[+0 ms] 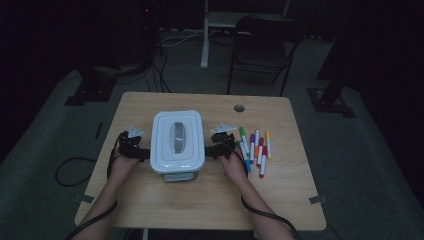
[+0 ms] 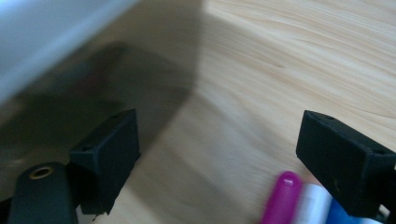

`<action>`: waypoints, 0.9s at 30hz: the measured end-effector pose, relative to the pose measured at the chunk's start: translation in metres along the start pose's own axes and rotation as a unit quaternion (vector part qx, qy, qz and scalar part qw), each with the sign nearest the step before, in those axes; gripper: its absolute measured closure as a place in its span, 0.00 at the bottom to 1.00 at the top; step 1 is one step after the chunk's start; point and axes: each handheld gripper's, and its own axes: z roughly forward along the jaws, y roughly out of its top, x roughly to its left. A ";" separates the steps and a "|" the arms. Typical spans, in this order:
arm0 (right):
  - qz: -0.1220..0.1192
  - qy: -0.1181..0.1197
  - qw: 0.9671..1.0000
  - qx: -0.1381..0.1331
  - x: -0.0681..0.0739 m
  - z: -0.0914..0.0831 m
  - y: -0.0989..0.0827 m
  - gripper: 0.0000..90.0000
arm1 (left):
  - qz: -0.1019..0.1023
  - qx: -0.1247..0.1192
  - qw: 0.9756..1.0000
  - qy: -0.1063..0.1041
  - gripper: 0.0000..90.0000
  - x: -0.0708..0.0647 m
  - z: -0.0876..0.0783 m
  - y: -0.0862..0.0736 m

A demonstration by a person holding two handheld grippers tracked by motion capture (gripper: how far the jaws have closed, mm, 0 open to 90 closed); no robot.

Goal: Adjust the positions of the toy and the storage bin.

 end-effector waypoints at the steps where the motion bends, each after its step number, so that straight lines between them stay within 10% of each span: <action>1: -0.011 -0.015 1.000 0.002 0.004 -0.003 -0.001 0.16 | 0.002 -0.001 1.000 0.004 0.01 -0.001 0.000 0.002; 27: 0.016 -0.009 1.000 -0.008 -0.002 -0.054 -0.052 0.17 | 0.060 0.004 0.998 -0.025 0.02 -0.054 0.001 0.015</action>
